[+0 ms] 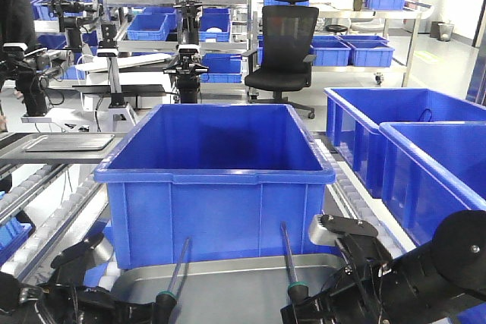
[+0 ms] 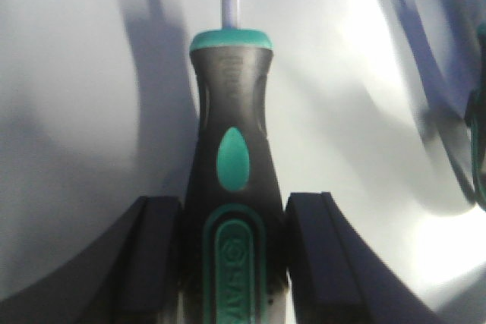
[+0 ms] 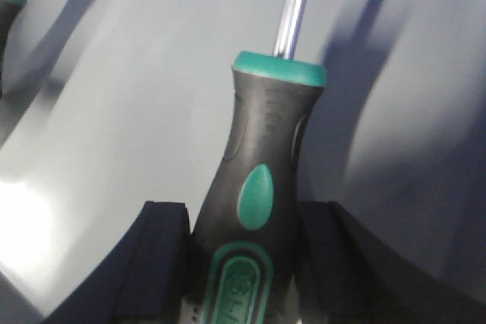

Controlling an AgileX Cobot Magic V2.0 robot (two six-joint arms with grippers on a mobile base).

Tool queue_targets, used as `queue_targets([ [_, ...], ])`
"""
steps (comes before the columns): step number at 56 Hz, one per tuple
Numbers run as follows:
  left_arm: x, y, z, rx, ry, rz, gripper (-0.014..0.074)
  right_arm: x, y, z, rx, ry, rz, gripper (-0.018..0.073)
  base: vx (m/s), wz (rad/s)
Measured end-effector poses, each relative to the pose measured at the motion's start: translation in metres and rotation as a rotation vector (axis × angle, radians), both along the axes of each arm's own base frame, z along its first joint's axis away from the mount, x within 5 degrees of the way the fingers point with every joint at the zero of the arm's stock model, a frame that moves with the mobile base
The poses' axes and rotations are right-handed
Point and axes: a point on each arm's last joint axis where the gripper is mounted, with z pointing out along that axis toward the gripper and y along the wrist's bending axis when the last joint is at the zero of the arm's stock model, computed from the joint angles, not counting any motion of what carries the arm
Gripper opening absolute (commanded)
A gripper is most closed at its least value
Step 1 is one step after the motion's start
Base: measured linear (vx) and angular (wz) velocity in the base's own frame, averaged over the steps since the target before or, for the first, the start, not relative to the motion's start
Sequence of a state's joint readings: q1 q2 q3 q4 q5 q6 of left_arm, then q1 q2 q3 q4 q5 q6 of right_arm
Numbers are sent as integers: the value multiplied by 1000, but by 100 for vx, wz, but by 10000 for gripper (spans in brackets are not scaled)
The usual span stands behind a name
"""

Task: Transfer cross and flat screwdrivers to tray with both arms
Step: 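Lower both screwdrivers down onto the grey metal tray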

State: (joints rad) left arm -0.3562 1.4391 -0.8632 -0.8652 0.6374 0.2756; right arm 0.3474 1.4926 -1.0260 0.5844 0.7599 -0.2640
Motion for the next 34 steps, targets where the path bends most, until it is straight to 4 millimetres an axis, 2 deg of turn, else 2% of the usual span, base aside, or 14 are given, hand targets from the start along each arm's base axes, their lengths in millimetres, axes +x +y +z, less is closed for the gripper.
queue_targets([
  [20,1,0,0,0,-5,6,4,0,0,0,-7,-1,3,20,0,0],
  [26,1,0,0,0,-6,6,8,0,-1,-1,-16,-4,7,77,0,0],
  [34,1,1,1,1,-18,12,48,0,-1,-1,-20,-6,9,215,0,0],
])
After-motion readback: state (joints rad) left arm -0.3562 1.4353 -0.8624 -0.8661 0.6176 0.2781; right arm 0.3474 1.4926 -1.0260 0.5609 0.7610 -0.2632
